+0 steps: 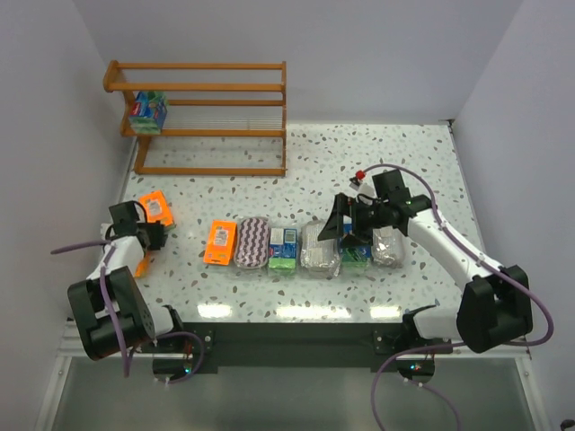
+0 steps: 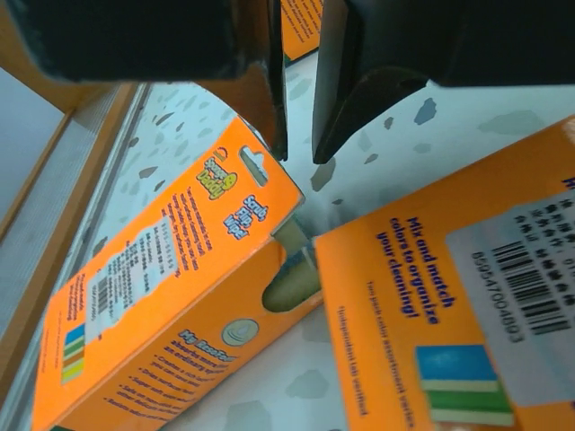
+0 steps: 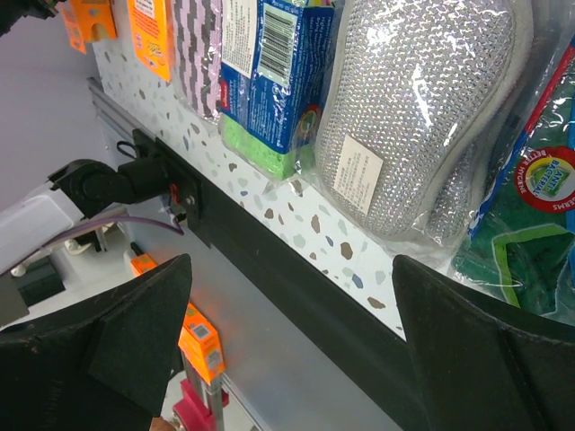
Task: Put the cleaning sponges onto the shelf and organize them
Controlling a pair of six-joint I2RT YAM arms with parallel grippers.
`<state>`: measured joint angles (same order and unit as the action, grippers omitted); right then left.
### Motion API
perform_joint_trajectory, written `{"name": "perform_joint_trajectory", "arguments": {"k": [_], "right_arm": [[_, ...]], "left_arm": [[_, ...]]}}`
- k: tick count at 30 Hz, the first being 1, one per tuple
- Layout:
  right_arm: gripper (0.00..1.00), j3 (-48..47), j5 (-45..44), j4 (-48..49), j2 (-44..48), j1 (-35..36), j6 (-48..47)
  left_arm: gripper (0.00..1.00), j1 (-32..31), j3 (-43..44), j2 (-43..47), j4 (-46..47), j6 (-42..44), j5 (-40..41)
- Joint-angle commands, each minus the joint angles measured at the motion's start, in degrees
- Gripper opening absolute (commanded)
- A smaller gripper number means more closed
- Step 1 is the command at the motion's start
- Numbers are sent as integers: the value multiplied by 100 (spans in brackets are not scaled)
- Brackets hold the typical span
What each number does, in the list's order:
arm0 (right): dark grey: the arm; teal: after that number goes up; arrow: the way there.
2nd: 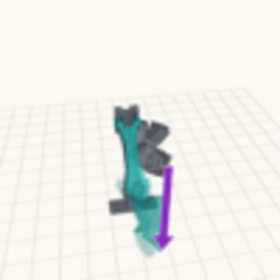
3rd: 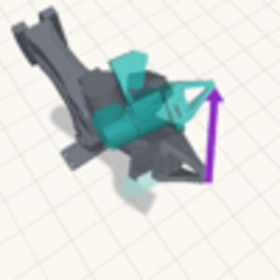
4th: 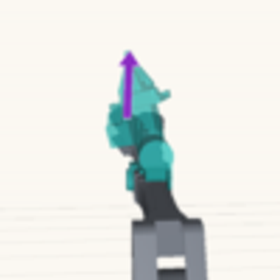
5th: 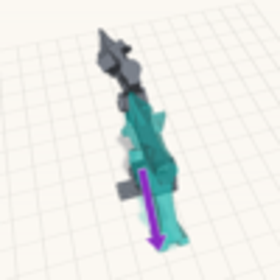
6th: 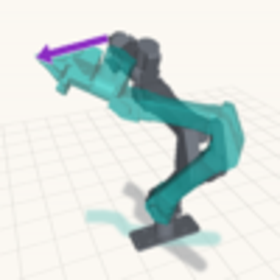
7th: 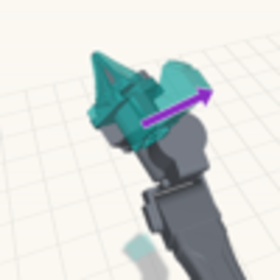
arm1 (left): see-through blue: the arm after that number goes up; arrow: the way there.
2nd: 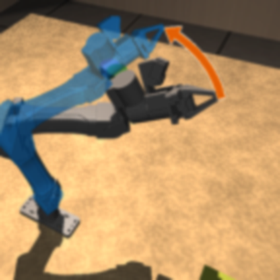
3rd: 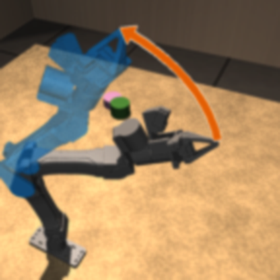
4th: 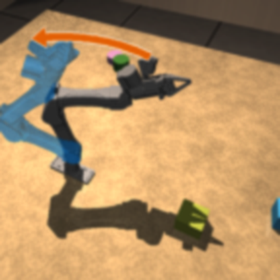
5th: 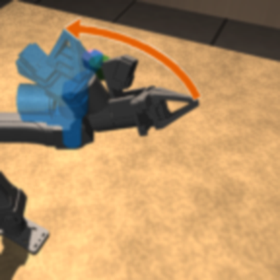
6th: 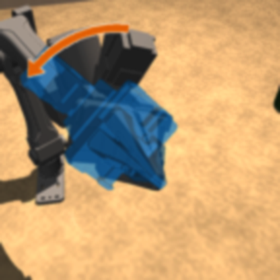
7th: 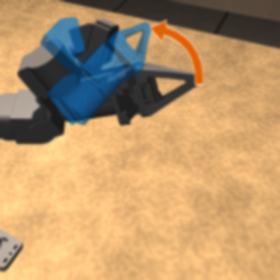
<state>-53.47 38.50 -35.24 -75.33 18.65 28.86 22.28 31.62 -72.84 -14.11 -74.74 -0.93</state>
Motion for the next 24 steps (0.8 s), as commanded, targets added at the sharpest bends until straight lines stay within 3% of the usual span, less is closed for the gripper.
{"name": "perform_joint_trajectory", "arguments": {"k": [1, 4, 8, 11, 15, 19, 24], "right_arm": [[97, -251, 17, 35, -43, 7, -47], [97, -216, 0, 114, -87, 7, 5], [97, -181, 17, 193, -157, 7, 49], [97, -207, 26, 211, -184, 7, 49], [97, -269, 8, 176, -228, 7, 23], [97, -322, -18, 167, -237, 7, 23], [97, -357, -71, 71, -237, 7, 14]], "left_arm": [[22, 57, 292, 94, 365, 363, -170], [29, 57, 275, 454, 138, 408, -311], [54, 57, 205, 885, -223, 355, -355], [65, 57, 178, 1008, -391, 302, -285], [72, 57, 178, 859, -365, 162, -188], [85, 66, 196, 666, -145, -58, -136], [90, 74, 205, 560, 145, -330, 75]]}}
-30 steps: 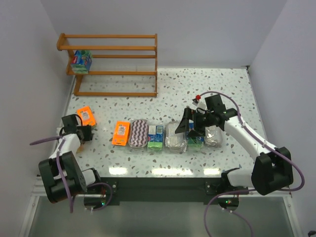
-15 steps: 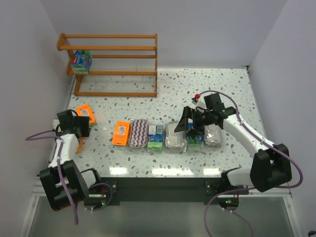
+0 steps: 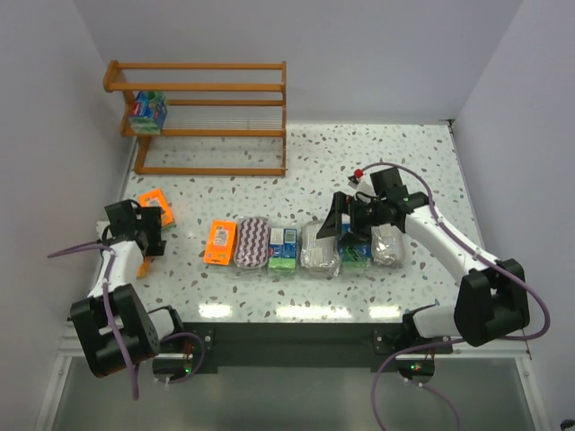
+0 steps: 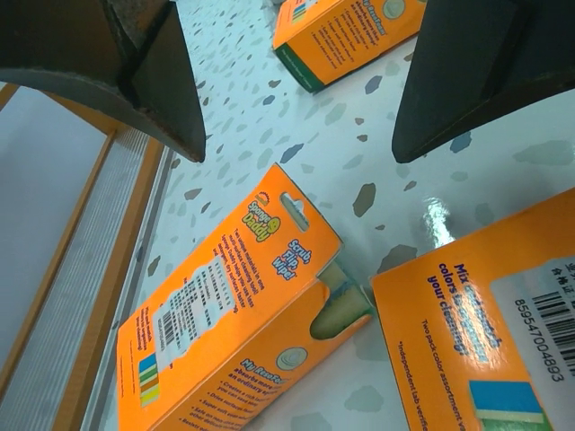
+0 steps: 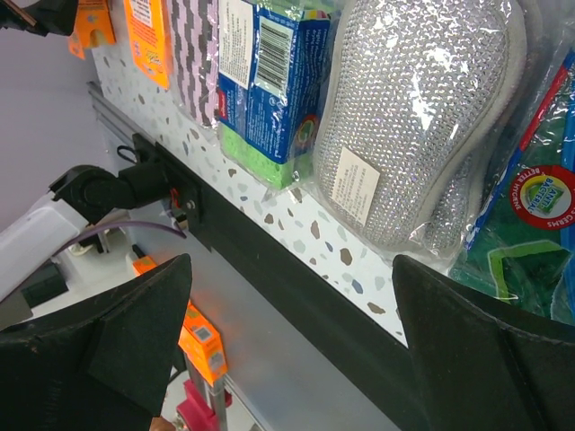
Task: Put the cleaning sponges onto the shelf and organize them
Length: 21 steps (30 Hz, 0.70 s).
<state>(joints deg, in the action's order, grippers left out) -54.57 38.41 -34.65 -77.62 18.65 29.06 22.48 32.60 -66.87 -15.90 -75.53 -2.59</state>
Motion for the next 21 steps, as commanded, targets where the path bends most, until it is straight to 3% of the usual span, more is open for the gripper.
{"name": "perform_joint_trajectory", "arguments": {"k": [1, 3, 7, 10, 21], "right_arm": [[97, -248, -88, -6, -7, 15, -5], [97, -256, -106, -41, 10, 7, -6], [96, -274, -150, -103, 28, 7, 3], [96, -318, -194, -155, 46, 7, -5], [96, -379, -247, -156, -33, 7, 74]], "left_arm": [[90, 55, 106, -45, 403, -296, 241], [89, 55, 62, -98, 482, -410, 250], [66, 142, -113, -247, 912, -568, 241], [60, 151, -157, -484, 983, -551, 206], [62, 222, -377, -845, 1353, -428, 13]]}}
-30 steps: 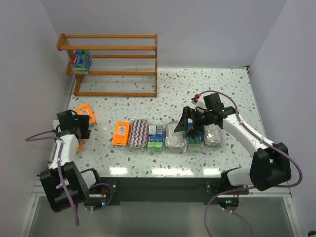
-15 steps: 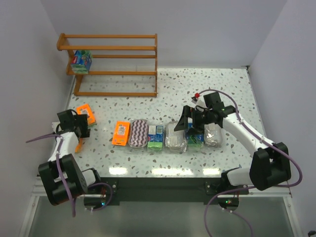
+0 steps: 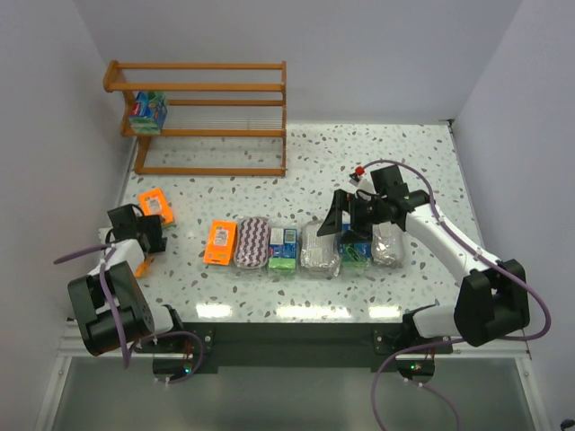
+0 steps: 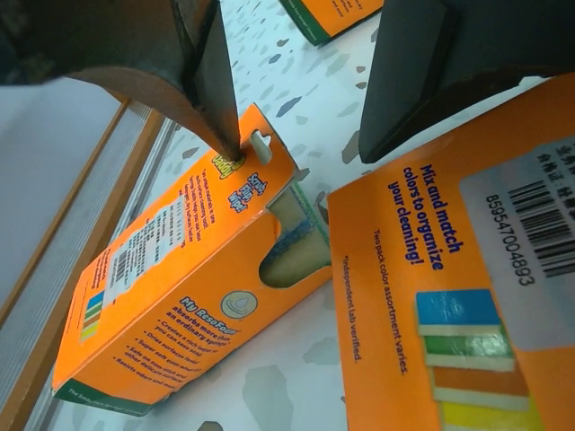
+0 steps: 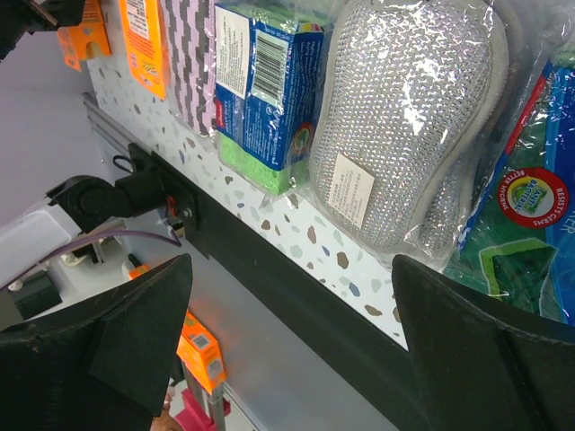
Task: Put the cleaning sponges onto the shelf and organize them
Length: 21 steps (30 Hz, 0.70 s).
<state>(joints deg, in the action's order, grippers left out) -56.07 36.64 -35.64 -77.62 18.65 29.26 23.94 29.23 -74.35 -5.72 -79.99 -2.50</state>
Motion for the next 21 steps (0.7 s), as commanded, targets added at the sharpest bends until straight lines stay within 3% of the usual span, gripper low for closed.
{"name": "perform_joint_trajectory", "arguments": {"k": [1, 3, 5, 6, 11, 16, 21], "right_arm": [[96, -229, -70, -49, -33, 7, 71], [95, -229, -78, -57, -25, 15, 71], [95, -229, -87, -66, -7, 7, 63], [95, -220, -96, -66, 10, 7, 71], [95, -176, -87, 13, 2, 15, 98], [95, -123, -17, 162, -33, 7, 177], [95, -105, 123, 215, -60, 7, 212]], "left_arm": [[60, 93, -14, -132, 343, 27, -5], [47, 119, 30, -203, 422, 71, -48], [40, 137, 109, -247, 475, 158, -92], [30, 137, 135, -273, 492, 202, -153], [1, 137, 477, -396, 677, 676, -557], [0, 154, 785, -283, 589, 1186, -857], [0, 172, 952, -238, 790, 1152, -1181]]}}
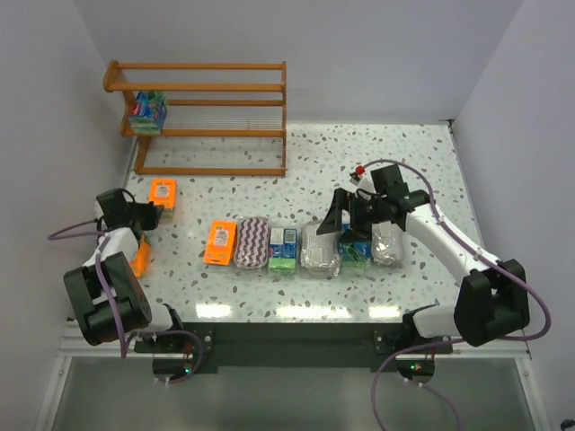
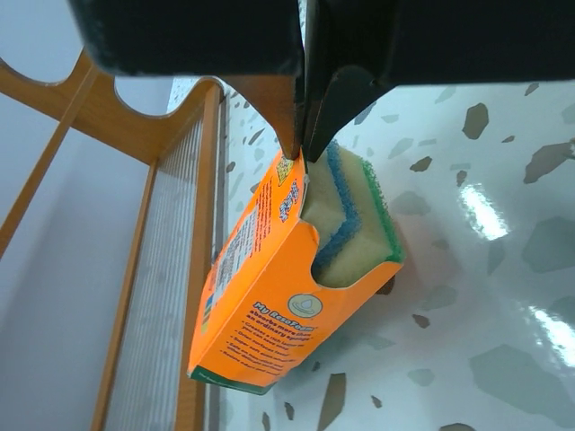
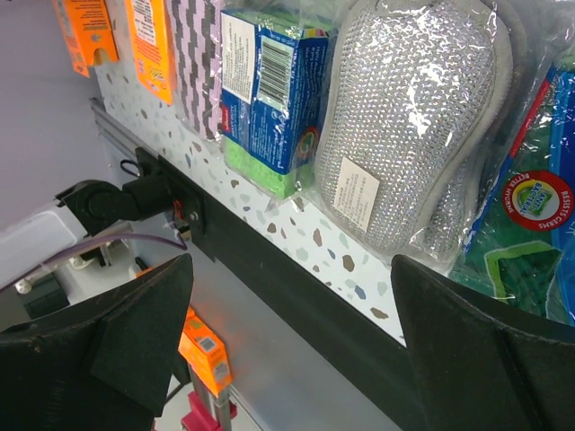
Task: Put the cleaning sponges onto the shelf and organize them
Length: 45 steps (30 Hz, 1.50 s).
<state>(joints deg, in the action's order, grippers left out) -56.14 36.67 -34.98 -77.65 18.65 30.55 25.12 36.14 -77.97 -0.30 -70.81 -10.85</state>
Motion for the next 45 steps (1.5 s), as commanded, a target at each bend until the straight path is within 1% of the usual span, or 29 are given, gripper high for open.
{"name": "perform_joint_trajectory", "arguments": {"k": [1, 5, 9, 14, 17, 20, 22, 23, 25, 27, 30, 34, 39, 42, 45], "right_arm": [[94, -108, 139, 167, -75, 7, 92], [94, -257, 183, 132, -224, 7, 83], [94, -397, 157, 307, -522, 7, 171], [93, -617, 43, 360, -691, 15, 408], [93, -748, -237, 247, -725, 24, 268], [93, -741, -379, 167, -822, 15, 232], [93, -688, -432, 324, -849, 15, 425], [93, -670, -432, 386, -822, 24, 487], [92, -600, -485, 658, -726, 24, 645], [93, -582, -485, 895, -725, 33, 698], [93, -749, -415, 932, -1006, 24, 655], [93, -1143, -292, 906, -1428, 24, 540], [93, -1671, -160, 669, -1972, 24, 339], [93, -1909, -142, 633, -2114, 24, 312], [93, -1936, -142, 729, -2167, 24, 355]], "left_arm": [[0, 63, 279, 125, 397, 234, -426], [0, 54, 499, 90, 609, 102, -689], [0, 54, 990, -33, 478, 49, -918], [0, 107, 1290, -244, 382, 49, -1393], [0, 168, 1430, -420, 137, 155, -1612], [0, 300, 1580, -850, 100, 278, -1771], [0, 300, 1589, -1140, 283, 191, -1911], [0, 300, 1598, -1219, 537, 164, -1973], [0, 291, 1729, -1430, 862, 102, -2017], [0, 291, 2027, -1685, 987, 111, -2096], [0, 291, 2318, -2002, 1330, 15, -2176], [0, 291, 2362, -2169, 1979, -214, -2035], [0, 291, 2415, -2406, 2147, -425, -2044], [0, 300, 2468, -2416, 2077, -443, -2149], [0, 300, 2704, -2450, 1885, -215, -2088]]}}
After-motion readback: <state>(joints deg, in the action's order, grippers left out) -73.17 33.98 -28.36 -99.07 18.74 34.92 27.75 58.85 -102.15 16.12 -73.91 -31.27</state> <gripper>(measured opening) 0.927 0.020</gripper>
